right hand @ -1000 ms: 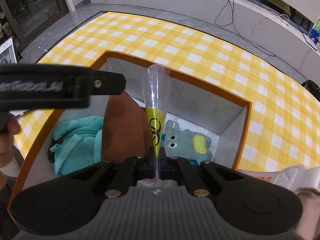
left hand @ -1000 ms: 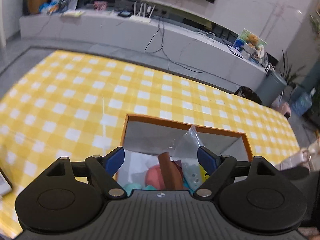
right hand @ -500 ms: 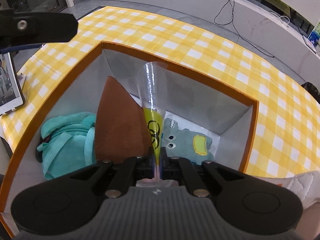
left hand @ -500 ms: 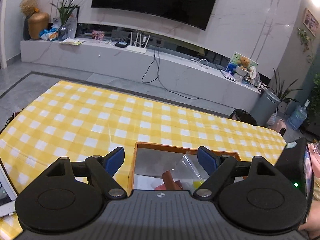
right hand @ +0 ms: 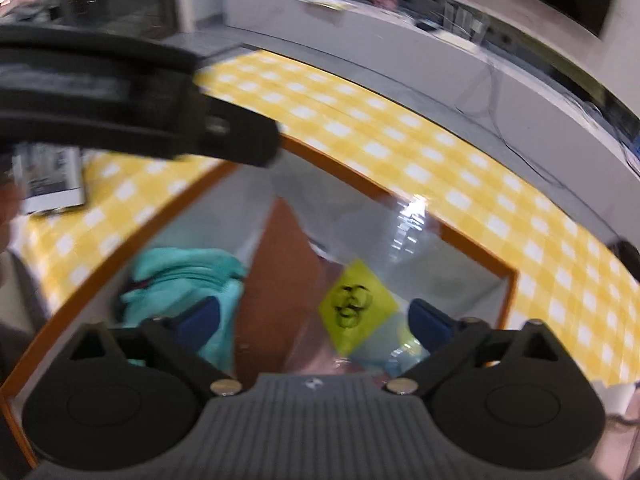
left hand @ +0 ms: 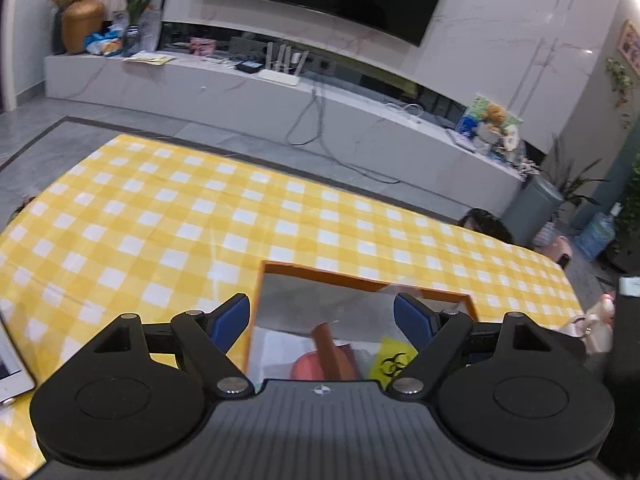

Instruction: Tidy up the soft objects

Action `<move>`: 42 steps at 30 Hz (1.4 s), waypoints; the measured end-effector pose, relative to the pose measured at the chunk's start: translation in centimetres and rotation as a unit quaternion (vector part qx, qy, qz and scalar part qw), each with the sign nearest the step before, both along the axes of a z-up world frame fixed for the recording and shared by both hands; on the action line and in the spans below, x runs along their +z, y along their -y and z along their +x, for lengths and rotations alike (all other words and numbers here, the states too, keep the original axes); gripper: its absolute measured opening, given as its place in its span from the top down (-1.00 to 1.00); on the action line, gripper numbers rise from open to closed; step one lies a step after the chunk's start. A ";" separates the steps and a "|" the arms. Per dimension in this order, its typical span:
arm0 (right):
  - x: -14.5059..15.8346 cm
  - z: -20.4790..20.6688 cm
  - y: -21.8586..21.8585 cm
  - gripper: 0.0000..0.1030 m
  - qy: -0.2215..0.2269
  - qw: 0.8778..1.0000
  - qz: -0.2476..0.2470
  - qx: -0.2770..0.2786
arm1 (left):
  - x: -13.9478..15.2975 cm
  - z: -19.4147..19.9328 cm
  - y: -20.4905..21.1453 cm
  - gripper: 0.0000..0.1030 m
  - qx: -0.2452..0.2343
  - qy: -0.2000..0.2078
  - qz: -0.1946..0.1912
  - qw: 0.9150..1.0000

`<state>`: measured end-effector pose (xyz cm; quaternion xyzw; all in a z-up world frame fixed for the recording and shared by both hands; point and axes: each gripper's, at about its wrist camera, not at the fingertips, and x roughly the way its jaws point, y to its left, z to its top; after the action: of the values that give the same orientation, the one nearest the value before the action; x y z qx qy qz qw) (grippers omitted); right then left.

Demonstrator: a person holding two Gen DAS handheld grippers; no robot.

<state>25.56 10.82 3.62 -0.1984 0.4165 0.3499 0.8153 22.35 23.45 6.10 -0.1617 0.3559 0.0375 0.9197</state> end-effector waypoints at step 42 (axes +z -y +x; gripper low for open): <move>-0.1 -19.2 19.3 -0.95 0.184 0.933 0.206 -0.232 | -0.6 -16.4 18.1 -0.86 -0.064 0.130 0.123 0.982</move>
<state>6.33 -8.51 3.51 0.0151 0.2121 0.1861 0.9592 5.99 5.31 5.45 -0.0273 0.2355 0.0010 0.9715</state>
